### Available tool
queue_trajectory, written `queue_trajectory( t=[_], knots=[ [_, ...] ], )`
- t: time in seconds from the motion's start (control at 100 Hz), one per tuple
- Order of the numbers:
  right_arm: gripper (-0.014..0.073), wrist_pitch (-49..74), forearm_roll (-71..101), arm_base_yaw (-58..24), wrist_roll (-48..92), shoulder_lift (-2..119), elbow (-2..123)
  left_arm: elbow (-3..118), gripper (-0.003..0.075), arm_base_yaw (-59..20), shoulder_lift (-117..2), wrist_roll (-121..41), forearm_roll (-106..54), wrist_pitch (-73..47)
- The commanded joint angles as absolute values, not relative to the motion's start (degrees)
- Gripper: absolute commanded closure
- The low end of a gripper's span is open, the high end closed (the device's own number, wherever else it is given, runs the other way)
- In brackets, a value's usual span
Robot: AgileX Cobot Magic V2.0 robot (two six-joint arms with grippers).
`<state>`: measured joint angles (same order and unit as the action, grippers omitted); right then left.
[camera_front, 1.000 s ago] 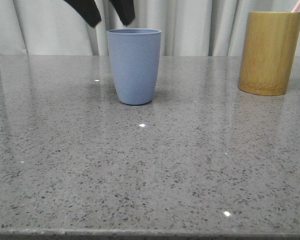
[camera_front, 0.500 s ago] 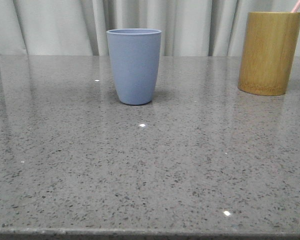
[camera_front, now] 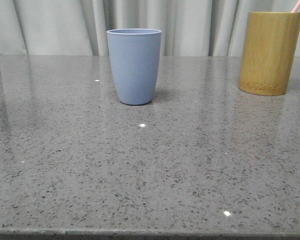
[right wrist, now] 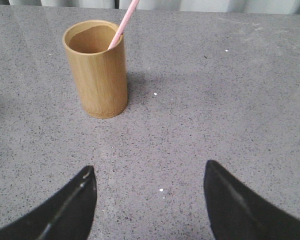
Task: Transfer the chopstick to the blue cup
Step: 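Open the left gripper and raise it away from the cup, then move the right gripper above the pink chopstick in the bamboo cup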
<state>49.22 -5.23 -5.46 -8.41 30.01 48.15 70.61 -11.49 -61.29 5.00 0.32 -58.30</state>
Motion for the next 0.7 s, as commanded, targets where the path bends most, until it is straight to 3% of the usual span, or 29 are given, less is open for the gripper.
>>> queue_trajectory(
  t=[0.0,0.32,0.53,0.69],
  knots=[
    [0.0121,45.1,-5.9,-5.1,-8.2,30.7,50.0,66.0,0.0267,-11.0,-55.2,5.5,0.6,-53.7],
    [0.0121,45.1,-5.9,-5.1,-8.2,30.7,50.0,46.5,0.0267,-11.0,-37.3,7.0,1.0,-51.4],
    [0.0121,43.7,-5.8,-5.1,-8.2,30.7,50.0,43.2,0.0267,-11.0,-31.3,7.0,1.0,-51.3],
    [0.0121,35.2,-3.7,-5.1,-8.2,30.9,50.0,43.2,0.0267,-11.0,-31.2,7.0,1.0,-51.2]
  ],
)
